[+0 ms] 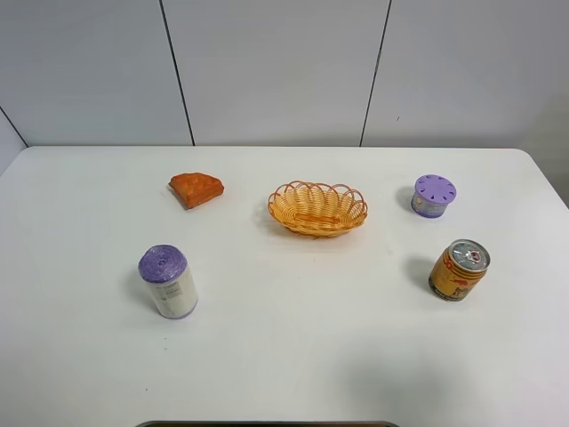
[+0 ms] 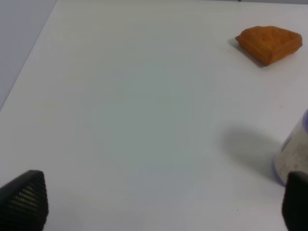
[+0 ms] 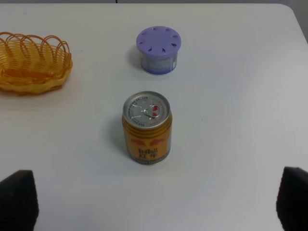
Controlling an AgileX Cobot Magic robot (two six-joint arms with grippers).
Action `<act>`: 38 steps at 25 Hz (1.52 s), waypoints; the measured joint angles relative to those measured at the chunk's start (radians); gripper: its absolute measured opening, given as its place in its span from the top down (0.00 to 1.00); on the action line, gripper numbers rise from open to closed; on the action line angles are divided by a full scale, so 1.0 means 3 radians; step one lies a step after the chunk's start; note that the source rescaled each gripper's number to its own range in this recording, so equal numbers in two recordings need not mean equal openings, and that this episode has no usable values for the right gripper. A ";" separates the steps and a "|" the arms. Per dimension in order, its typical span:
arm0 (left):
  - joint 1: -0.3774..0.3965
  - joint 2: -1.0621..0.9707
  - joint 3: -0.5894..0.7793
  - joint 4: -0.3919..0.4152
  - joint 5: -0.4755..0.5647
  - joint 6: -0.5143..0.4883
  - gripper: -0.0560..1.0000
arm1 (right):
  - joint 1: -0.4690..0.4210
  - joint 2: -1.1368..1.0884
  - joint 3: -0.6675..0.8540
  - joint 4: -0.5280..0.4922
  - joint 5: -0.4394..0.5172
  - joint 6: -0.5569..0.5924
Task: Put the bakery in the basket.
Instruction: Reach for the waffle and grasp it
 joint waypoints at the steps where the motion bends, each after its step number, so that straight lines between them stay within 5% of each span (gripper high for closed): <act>1: 0.0000 0.0000 0.0000 0.0000 0.0000 0.0000 0.00 | 0.0000 0.0000 0.0000 0.0000 0.0000 0.0000; 38: 0.0000 0.0143 -0.0073 0.0000 -0.0006 0.0000 0.00 | 0.0000 0.0000 0.0000 0.0000 0.0000 0.0000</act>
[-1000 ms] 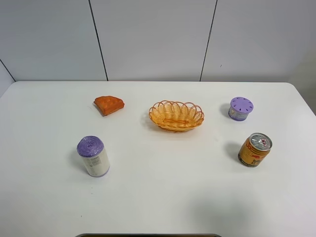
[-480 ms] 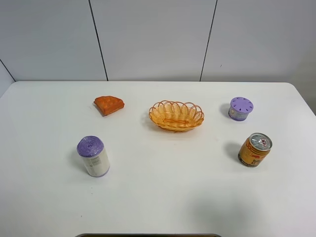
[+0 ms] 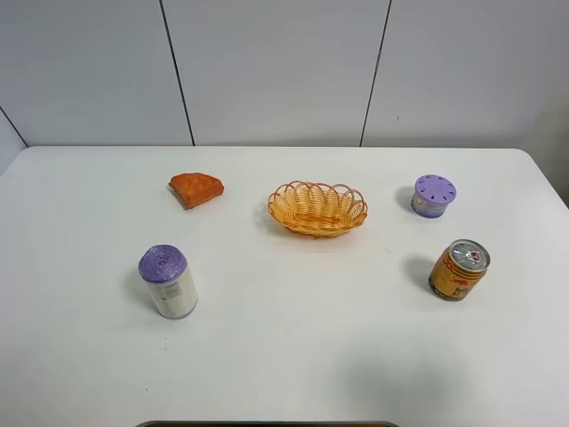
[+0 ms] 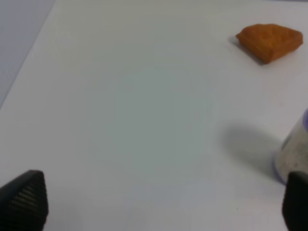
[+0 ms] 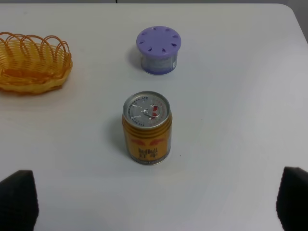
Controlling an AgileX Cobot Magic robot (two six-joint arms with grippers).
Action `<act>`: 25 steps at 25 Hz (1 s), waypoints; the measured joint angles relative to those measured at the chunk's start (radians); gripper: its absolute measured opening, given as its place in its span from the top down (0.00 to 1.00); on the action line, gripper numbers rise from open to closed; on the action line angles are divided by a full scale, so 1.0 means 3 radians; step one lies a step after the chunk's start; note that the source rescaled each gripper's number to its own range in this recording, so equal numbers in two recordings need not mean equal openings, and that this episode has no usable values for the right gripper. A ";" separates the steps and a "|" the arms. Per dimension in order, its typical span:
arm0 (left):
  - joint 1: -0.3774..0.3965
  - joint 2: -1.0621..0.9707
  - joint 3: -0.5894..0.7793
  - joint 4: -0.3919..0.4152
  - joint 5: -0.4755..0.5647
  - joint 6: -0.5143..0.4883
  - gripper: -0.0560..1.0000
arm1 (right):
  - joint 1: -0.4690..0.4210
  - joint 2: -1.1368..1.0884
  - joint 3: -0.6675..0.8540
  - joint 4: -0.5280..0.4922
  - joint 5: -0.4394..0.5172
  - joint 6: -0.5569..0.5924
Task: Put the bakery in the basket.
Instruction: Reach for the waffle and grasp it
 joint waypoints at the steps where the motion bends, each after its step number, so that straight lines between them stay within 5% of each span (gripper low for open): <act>1: 0.0000 0.0078 -0.0057 0.0000 0.0000 0.0000 0.00 | 0.0000 0.0000 0.0000 0.0000 0.0000 0.0000; 12: 0.0000 0.1206 -0.0676 0.0000 -0.0375 0.0074 0.00 | 0.0000 0.0000 0.0000 0.0000 0.0000 0.0000; 25: -0.0155 0.2728 -0.1489 0.0079 -0.0633 0.0647 0.00 | 0.0000 0.0000 0.0000 0.0000 0.0000 0.0000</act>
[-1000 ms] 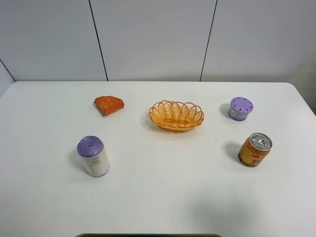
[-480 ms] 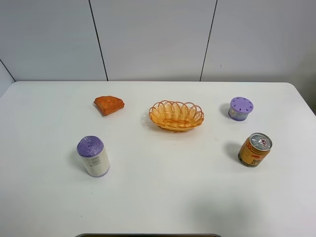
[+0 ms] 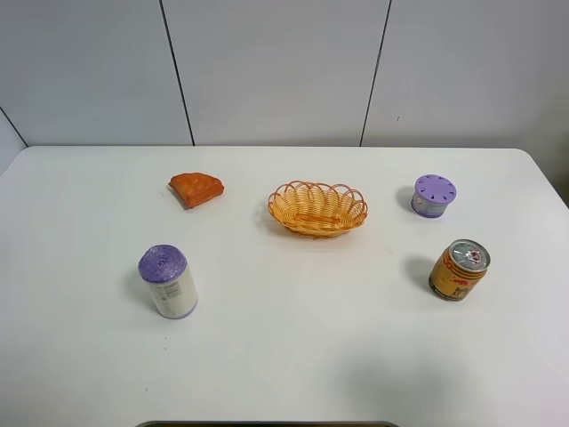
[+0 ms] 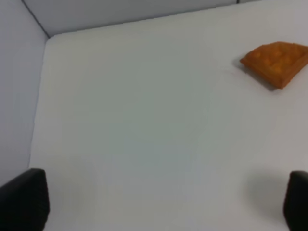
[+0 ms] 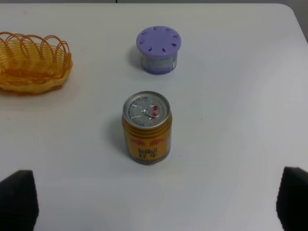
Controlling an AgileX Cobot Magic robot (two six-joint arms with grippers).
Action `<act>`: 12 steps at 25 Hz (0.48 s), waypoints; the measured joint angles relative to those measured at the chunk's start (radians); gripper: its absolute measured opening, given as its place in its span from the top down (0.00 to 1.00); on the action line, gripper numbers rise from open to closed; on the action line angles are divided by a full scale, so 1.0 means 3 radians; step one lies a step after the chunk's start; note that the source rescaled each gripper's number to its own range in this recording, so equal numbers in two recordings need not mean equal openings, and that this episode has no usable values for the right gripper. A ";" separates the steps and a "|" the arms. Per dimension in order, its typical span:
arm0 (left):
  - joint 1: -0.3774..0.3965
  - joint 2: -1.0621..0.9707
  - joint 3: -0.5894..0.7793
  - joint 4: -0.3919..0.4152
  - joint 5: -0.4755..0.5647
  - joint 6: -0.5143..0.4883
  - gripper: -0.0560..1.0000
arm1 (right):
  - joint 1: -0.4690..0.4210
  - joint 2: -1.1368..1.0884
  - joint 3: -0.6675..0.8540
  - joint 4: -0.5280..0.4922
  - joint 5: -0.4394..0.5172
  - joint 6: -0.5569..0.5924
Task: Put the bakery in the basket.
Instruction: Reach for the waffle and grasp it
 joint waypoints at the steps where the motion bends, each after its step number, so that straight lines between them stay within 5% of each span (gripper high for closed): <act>1: -0.0055 0.0107 -0.0068 0.0036 -0.0016 0.0048 0.00 | 0.0000 0.0000 0.0000 0.0000 0.0000 0.0000; 12: -0.0490 0.1367 -0.0939 0.0342 -0.0109 0.0237 0.00 | 0.0000 0.0000 0.0000 0.0000 0.0000 0.0000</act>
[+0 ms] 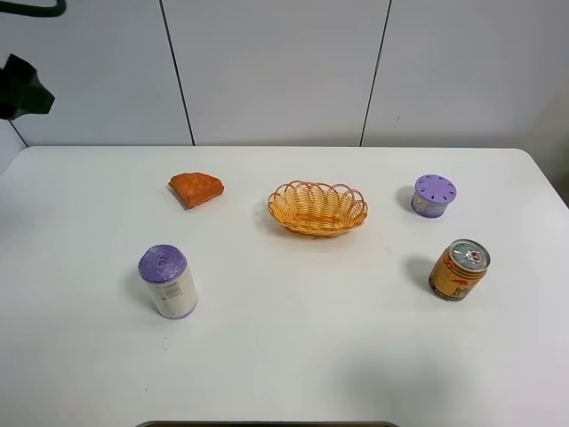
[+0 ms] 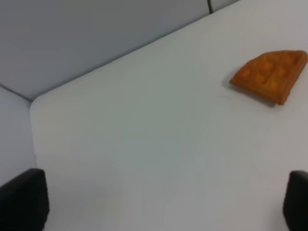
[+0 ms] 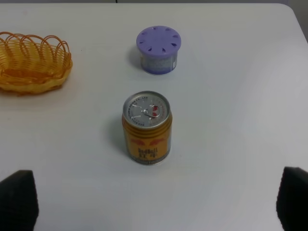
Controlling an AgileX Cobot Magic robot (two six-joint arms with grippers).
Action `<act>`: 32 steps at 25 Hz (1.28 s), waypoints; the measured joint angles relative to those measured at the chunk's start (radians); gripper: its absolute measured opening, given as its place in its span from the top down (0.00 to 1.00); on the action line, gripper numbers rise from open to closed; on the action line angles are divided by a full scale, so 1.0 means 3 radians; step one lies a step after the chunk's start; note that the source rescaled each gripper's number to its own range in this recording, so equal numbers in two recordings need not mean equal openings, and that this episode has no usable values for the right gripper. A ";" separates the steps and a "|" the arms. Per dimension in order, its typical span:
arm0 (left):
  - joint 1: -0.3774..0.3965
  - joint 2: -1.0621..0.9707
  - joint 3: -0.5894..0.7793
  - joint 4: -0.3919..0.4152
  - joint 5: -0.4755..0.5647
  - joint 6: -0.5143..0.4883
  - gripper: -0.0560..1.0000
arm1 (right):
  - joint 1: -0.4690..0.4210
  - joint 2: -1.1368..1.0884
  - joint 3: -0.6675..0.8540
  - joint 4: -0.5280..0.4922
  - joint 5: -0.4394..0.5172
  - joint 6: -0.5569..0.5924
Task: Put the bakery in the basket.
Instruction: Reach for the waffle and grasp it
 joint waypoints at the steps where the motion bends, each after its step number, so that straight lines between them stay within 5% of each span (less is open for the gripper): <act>1: -0.0027 0.0123 -0.0081 0.0028 -0.0007 0.0012 0.00 | 0.0000 0.0000 0.0000 0.0000 0.0000 0.0000; 16: -0.0452 0.1372 -0.0529 0.0132 -0.0028 0.0648 0.00 | 0.0000 0.0000 0.0000 0.0000 0.0000 0.0000; 23: -0.0545 0.1723 -0.0530 -0.0070 -0.0340 0.1225 0.00 | 0.0000 0.0000 0.0000 0.0000 0.0000 0.0000; 32: -0.0545 0.1968 -0.0634 -0.0398 -0.0267 0.1866 0.00 | 0.0000 0.0000 0.0000 0.0000 0.0000 0.0000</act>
